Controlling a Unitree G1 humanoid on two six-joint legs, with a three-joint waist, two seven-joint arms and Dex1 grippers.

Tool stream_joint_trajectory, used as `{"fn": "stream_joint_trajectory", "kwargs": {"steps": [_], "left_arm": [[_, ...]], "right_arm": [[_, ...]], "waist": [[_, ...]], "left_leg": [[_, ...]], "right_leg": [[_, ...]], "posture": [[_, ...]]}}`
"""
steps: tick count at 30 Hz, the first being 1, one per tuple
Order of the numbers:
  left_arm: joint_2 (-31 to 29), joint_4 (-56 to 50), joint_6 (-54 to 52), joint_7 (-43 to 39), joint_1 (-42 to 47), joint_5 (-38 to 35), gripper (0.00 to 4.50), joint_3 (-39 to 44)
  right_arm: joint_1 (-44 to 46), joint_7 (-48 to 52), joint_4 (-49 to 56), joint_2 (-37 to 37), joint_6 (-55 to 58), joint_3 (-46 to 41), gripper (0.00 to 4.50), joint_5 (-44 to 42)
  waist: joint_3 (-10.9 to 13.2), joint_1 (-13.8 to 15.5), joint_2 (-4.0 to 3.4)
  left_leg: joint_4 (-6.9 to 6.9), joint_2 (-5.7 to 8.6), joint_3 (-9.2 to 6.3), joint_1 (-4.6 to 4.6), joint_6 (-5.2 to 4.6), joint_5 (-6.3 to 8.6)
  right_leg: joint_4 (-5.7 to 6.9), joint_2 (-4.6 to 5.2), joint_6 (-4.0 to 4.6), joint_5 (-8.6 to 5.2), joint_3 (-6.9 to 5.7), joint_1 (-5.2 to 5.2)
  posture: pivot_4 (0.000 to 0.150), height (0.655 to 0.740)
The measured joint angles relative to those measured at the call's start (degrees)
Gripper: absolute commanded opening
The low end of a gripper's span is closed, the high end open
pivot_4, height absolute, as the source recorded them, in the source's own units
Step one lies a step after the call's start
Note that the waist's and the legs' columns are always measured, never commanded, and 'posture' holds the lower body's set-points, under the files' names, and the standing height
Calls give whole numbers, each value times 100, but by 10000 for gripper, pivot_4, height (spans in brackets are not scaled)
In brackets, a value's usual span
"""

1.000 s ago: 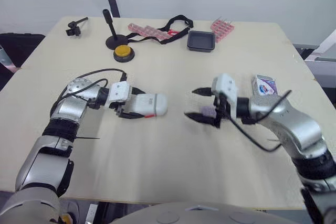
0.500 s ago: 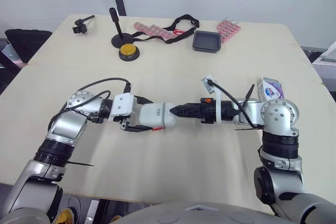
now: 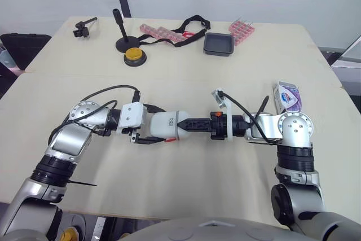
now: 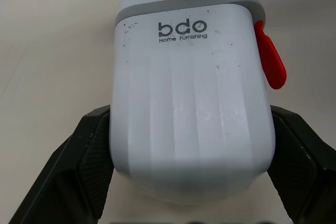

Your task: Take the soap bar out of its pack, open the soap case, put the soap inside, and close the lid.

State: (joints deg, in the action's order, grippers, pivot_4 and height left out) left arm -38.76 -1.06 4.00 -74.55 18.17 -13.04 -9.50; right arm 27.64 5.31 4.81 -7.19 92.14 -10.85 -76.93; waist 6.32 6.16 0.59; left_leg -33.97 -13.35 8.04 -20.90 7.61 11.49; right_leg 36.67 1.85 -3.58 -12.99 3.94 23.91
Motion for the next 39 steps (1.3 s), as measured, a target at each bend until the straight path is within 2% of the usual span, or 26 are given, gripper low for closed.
{"fn": "stream_joint_trajectory", "kwargs": {"steps": [4, 5, 13, 18, 23, 29, 34, 39], "left_arm": [[-22, -7, 20, 12, 0, 10, 34574, 1], [-27, -13, 54, 41, 10, 11, 34574, 8], [5, -21, 175, 46, 12, 3, 34574, -12], [-2, 43, 290, 83, 11, -37, 34574, -2], [-33, 236, 306, 119, -41, -21, 34574, -2], [-46, 244, 332, 156, -52, -54, 34574, 9], [-21, 345, 455, 172, -77, -51, 34574, 10], [55, 876, 638, 187, 3, -25, 34574, 6]], "right_arm": [[-9, -270, -59, -23, -8, -20, 23671, -297], [-23, -328, -126, -41, -33, -63, 22032, -413], [-146, -862, -446, -516, -467, 337, 21683, -1582], [-425, -1331, -408, -951, -1240, 781, 21683, -2588], [-700, -1476, -73, -1121, -2092, 754, 21683, -3207], [-951, -1308, 273, -1230, -2482, 735, 21683, -3394], [-1068, -1389, 620, -1823, -2734, 782, 21683, -3397], [-1685, -1555, 1023, -2562, -3133, 105, 21683, -3399]], "waist": [[0, 3, 0], [0, 5, 1], [0, 4, 1], [0, 5, 1], [-1, 2, 2], [-2, 10, 3], [-2, 18, 4], [-4, 93, 7]], "left_leg": [[1, 0, 0, -1, 0, 0], [1, 0, 0, -1, 2, 1], [2, 1, 0, -2, 2, 1], [2, 1, 0, -8, 3, 1], [1, 0, 0, -18, 4, 3], [1, 0, -2, -32, 2, 1], [0, 1, -3, -33, 2, 1], [-1, 3, -4, -39, -1, 1]], "right_leg": [[-1, 0, 0, 0, -1, 0], [-1, 1, 0, 0, -1, 0], [-2, 1, 0, 0, -1, 0], [-2, 1, -1, 0, -1, 0], [-2, 1, -1, 0, -1, 0], [-6, 1, -1, 0, -2, 0], [-6, 1, -2, 1, -2, 0], [-15, 3, -3, 1, -2, -1]], "posture": [[1500, 7395], [1500, 7395], [1500, 7395], [1500, 7395], [1500, 7395], [1500, 7395], [1500, 7395], [1500, 7395]]}}
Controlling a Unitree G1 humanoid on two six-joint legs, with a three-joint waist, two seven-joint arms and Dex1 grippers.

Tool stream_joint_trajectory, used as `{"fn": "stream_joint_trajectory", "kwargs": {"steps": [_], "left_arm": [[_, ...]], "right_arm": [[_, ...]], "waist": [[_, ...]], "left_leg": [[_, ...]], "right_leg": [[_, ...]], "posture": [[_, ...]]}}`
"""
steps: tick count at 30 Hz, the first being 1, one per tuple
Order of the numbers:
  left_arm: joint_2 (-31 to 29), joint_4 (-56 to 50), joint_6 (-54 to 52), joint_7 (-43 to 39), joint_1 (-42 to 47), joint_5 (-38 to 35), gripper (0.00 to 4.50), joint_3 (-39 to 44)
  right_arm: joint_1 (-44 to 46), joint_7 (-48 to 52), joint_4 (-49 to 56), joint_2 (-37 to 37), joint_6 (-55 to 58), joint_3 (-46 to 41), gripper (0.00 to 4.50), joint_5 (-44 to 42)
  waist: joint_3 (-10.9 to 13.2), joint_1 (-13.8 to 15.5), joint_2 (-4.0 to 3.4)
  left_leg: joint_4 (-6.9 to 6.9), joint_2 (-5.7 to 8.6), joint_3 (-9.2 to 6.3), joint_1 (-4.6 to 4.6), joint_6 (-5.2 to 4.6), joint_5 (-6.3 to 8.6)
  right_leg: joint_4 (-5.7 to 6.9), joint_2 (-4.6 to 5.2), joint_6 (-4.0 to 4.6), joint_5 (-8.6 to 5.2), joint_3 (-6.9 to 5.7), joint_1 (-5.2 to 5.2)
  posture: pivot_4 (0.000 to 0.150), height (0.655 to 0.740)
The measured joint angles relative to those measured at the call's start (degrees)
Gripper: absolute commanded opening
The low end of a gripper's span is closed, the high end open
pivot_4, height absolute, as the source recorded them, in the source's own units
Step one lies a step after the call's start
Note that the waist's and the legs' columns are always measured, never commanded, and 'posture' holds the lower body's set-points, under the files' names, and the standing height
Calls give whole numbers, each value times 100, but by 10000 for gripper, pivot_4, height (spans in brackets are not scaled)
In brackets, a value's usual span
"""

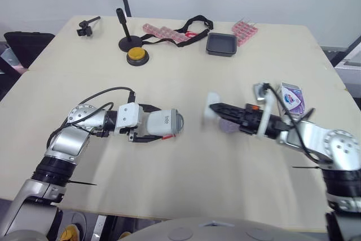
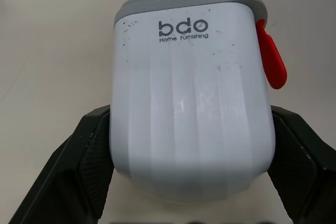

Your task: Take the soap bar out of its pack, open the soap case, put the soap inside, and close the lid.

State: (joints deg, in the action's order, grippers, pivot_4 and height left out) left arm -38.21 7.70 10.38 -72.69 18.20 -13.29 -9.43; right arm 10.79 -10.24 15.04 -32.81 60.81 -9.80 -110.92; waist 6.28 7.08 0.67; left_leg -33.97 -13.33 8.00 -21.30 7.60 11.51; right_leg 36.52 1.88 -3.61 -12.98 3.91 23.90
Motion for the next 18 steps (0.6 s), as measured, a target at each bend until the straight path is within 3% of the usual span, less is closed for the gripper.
{"fn": "stream_joint_trajectory", "kwargs": {"steps": [3, 7, 13, 16, 18], "left_arm": [[137, 328, 93, -35, 222, 22, 34574, -26], [264, 634, 216, -101, 420, 59, 34574, -71], [498, 754, 292, -196, 525, 73, 34574, -205], [593, 938, 407, -232, 686, 172, 34574, -282], [603, 985, 453, -235, 705, 182, 34574, -294]], "right_arm": [[-491, -65, 680, -277, -382, -553, 21683, 3], [-1291, 311, 1525, -1224, -492, -1198, 21683, -38], [-2067, 198, 936, -2576, -297, -1559, 21683, -74], [-2246, -411, 498, -3270, -133, -1454, 21683, -82], [-2242, -541, 345, -3393, -53, -1364, 21683, -82]], "waist": [[0, 36, -1], [-3, 60, 5], [-1, 46, 6], [0, 50, 5], [0, 43, 5]], "left_leg": [[1, -1, -2, -3, 0, 0], [-2, 0, -4, -3, -2, 3], [-10, 3, -10, -2, 17, 15], [-12, 3, -14, -3, 15, 14], [-12, 3, -14, -5, 7, 10]], "right_leg": [[2, -1, 0, 0, -1, 3], [-7, 1, -1, -1, 0, -3], [-3, 4, -2, -1, 0, -8], [-5, 3, -2, -1, -2, -10], [-7, 2, -4, -2, -2, -10]], "posture": [[1500, 7395], [1500, 7395], [1500, 7395], [1500, 7395], [1500, 7395]]}}
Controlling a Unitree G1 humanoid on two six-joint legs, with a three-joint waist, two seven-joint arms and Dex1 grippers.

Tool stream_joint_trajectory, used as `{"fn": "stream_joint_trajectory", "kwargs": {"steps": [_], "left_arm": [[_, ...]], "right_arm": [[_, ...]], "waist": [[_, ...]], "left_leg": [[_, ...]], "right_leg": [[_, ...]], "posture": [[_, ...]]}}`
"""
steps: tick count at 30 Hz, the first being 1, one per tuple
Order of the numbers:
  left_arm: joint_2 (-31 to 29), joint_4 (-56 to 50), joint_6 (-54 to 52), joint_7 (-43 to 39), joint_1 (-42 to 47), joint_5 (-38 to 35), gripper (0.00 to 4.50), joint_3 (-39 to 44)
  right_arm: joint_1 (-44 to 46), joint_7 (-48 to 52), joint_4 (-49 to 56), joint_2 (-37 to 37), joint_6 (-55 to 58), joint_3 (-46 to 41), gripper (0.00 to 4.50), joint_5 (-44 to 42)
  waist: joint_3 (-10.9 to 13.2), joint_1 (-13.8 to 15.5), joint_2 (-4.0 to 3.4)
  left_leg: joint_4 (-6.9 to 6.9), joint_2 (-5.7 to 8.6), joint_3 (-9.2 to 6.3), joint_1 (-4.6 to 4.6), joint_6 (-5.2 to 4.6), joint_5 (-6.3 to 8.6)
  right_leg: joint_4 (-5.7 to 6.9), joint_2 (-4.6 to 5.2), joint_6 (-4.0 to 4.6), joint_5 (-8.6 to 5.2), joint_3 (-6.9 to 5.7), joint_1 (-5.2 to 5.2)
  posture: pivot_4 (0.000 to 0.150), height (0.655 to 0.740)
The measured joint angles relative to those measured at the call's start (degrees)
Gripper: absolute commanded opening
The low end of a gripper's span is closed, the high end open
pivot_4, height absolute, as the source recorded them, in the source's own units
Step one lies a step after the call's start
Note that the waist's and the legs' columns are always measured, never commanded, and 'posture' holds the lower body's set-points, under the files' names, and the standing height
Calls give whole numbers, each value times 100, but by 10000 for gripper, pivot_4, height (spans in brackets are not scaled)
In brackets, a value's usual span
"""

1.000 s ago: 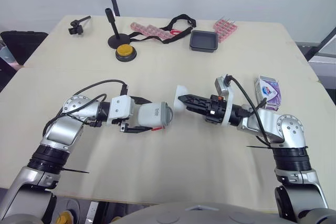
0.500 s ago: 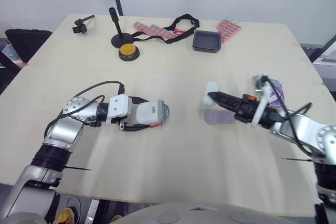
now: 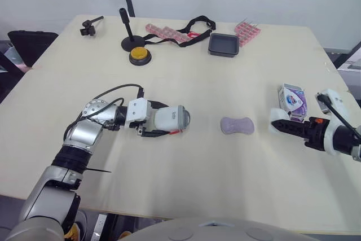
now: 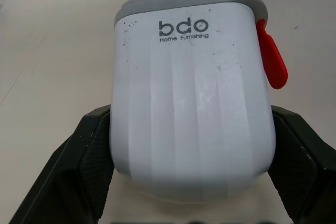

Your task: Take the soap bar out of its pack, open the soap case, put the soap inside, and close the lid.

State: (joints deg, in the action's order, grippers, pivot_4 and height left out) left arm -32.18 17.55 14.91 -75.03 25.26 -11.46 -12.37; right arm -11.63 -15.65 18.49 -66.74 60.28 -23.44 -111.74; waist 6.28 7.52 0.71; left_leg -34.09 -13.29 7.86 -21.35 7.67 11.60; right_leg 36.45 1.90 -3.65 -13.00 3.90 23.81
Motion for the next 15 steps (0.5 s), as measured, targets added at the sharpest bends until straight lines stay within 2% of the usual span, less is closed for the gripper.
{"fn": "stream_joint_trajectory", "kwargs": {"steps": [6, 12, 15], "left_arm": [[89, 174, 105, 0, 57, 100, 34574, -20], [181, 197, 188, 31, 86, 153, 34574, -30], [205, 197, 191, 46, 89, 187, 34574, -31]], "right_arm": [[415, -459, -477, -528, 248, 472, 21683, -3], [945, -810, -1005, -578, 548, 1218, 21683, -6], [1148, -904, -1130, -578, 725, 1610, 33682, -6]], "waist": [[1, 9, -1], [1, 12, -1], [1, 6, -2]], "left_leg": [[-10, 0, -1, -5, -15, -7], [-18, 0, -8, -7, -19, -8], [-20, 0, -9, -6, -19, -8]], "right_leg": [[-1, 1, -1, 0, -1, -1], [-1, 1, -1, -1, -8, -8], [1, 0, -1, 0, -8, -8]], "posture": [[1500, 7395], [1500, 7395], [1500, 7395]]}}
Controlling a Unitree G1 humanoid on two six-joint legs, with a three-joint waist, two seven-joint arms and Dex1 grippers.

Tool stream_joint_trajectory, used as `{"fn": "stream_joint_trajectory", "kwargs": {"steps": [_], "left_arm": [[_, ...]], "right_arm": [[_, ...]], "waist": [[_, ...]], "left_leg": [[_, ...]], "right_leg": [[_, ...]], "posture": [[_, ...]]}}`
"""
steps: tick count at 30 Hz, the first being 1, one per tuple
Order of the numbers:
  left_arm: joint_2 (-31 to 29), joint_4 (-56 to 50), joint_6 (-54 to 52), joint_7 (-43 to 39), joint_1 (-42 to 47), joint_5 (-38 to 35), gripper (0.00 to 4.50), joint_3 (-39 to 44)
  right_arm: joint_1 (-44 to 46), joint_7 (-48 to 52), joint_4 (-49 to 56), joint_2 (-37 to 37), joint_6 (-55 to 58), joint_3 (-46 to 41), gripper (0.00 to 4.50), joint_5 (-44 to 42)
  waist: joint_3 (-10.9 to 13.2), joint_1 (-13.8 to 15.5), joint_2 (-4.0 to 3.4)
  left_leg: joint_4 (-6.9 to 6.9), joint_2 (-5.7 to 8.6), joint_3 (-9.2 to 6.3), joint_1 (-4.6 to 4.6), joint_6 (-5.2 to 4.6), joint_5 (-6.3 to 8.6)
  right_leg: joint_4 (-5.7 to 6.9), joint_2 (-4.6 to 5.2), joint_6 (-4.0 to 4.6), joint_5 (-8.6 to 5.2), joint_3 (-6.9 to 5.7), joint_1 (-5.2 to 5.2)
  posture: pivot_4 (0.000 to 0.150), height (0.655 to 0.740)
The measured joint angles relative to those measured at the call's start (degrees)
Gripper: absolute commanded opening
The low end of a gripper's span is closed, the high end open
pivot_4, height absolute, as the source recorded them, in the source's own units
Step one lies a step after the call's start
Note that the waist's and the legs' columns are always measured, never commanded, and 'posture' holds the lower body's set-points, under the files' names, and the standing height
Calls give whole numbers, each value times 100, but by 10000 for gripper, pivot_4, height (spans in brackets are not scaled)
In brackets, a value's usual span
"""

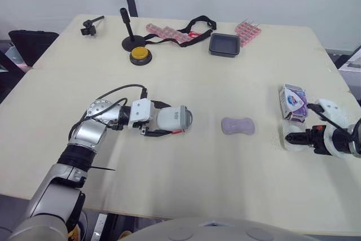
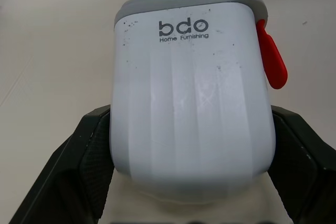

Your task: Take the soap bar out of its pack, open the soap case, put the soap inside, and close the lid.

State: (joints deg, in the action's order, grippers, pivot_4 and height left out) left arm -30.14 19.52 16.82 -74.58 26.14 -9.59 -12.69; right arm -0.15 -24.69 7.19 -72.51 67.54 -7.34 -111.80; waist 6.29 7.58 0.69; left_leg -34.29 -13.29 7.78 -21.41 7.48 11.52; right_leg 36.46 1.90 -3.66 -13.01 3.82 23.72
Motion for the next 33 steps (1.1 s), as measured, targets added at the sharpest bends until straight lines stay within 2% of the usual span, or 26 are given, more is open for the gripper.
{"fn": "stream_joint_trajectory", "kwargs": {"steps": [3, 4, 8, 10, 12, 15, 18, 20, 22, 24, 27, 33], "left_arm": [[43, 18, 17, 15, 14, 45, 34574, 0], [69, 59, 34, 21, 38, 56, 34574, -2], [137, 209, 92, 29, 133, 74, 34574, -2], [159, 281, 153, 23, 178, 85, 34574, -8], [167, 398, 236, 13, 249, 128, 34574, -29], [170, 459, 253, -18, 280, 133, 34574, -33], [174, 497, 261, -69, 327, 132, 34574, -37], [178, 518, 275, -92, 384, 132, 34574, -40], [172, 535, 274, -94, 430, 132, 34574, -41], [93, 534, 259, -105, 436, 132, 34574, -41], [-163, 476, 180, -188, 426, 116, 34574, -4], [-324, 417, -41, -275, 465, 51, 34574, 42]], "right_arm": [[188, -98, -29, 9, 131, 341, 43388, -1], [266, -102, -38, 18, 161, 432, 44935, -1], [512, 152, -74, 5, 234, 326, 44935, -2], [484, 401, 41, -235, 312, 137, 44935, -3], [271, 674, 274, -577, 454, -292, 44935, 35], [11, 1288, 721, -659, 668, -967, 44935, 440], [-1, 2438, 1684, -566, 640, -1783, 44935, 1400], [-18, 3626, 2645, -218, -50, -2278, 44935, 2499], [-177, 4456, 3192, 64, -637, -2326, 44935, 3208], [-362, 5283, 3451, 458, -1291, -2034, 44935, 3966], [-371, 6085, 3461, 798, -2231, -1126, 44935, 5194], [660, 6813, 2858, 1901, -3715, 395, 44935, 6903]], "waist": [[0, 1, 0], [0, 2, 0], [0, 4, 0], [4, 14, -8], [4, 36, -9], [4, 42, -5], [5, 27, -7], [3, 30, 2], [1, 32, 8], [-1, 30, 14], [-1, -14, 13], [-2, -119, 9]], "left_leg": [[-2, 0, -1, 0, 0, 0], [-3, 0, 0, 0, 0, 0], [-7, 0, -1, 0, 0, 0], [-8, 0, -1, -2, -4, 2], [-9, 0, -3, -2, -7, 3], [-16, -1, -4, -7, -14, 7], [-23, -4, -4, -6, -16, 8], [-30, -10, -8, -9, -20, 10], [-39, -10, -8, -11, -29, 15], [-59, -9, -9, -11, -43, 25], [-69, -5, -8, -9, -45, 26], [-63, -6, -8, 0, -38, 23]], "right_leg": [[1, 0, 0, 0, 0, -1], [2, 0, 0, 0, 0, -2], [5, 0, 0, 0, 0, -2], [4, 0, 0, 0, 1, -2], [1, -1, 0, 0, -2, -4], [-2, 1, 0, 0, -4, -6], [3, 1, 1, -1, -3, -5], [6, 0, 2, -1, -11, -5], [6, 1, 2, -1, -11, -7], [9, 5, 2, -1, -13, -6], [23, 8, 3, -1, -8, -5], [42, 7, 3, -2, -8, -2]], "posture": [[1500, 7395], [1500, 7395], [1500, 7395], [1500, 7395], [1500, 7395], [1500, 7395], [1500, 7395], [1500, 7395], [1500, 7395], [1500, 7395], [1500, 7395], [1500, 7395]]}}
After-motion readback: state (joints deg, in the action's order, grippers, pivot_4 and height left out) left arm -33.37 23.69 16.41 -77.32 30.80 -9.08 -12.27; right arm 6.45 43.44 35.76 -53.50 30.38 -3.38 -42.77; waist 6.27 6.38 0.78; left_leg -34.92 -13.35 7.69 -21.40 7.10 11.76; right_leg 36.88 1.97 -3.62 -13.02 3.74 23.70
